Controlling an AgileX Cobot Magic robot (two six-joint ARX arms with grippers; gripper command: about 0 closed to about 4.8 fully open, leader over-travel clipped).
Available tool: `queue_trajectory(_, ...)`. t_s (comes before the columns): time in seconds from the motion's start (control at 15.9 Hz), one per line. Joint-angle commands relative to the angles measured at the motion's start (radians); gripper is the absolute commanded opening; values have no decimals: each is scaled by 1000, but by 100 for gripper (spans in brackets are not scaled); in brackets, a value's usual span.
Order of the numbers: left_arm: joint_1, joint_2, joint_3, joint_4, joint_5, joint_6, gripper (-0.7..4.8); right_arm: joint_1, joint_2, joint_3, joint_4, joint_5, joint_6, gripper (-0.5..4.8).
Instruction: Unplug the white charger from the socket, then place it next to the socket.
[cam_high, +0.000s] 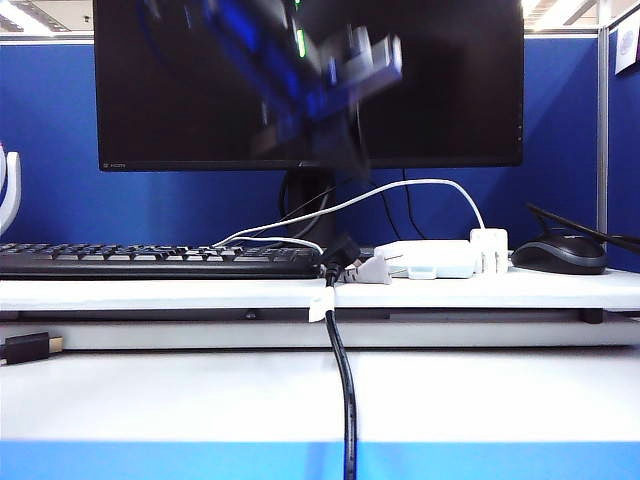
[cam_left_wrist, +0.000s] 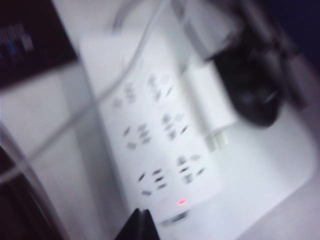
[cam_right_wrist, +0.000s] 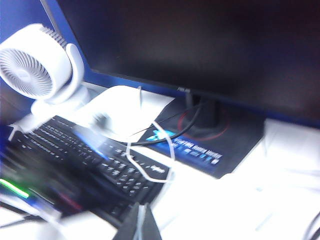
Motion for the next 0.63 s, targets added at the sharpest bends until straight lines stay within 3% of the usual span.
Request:
queue_trajectory(0.06, 0, -245, 18, 11, -6, 7, -5, 0, -91, -29, 17, 21, -69, -8)
queue_trajectory(0.31, -11, -524, 17, -22, -69, 21, -5, 0, -349, -288, 143, 171, -105, -8)
queue_trajectory(0.44, -12, -680, 16, -156, -151, 70, -5, 0, -532, -482, 178, 222, -98, -8)
queue_trajectory(0.63, -12, -848, 15, -357, -257, 142, -5, 0, -726, -666, 114, 216, -71, -8)
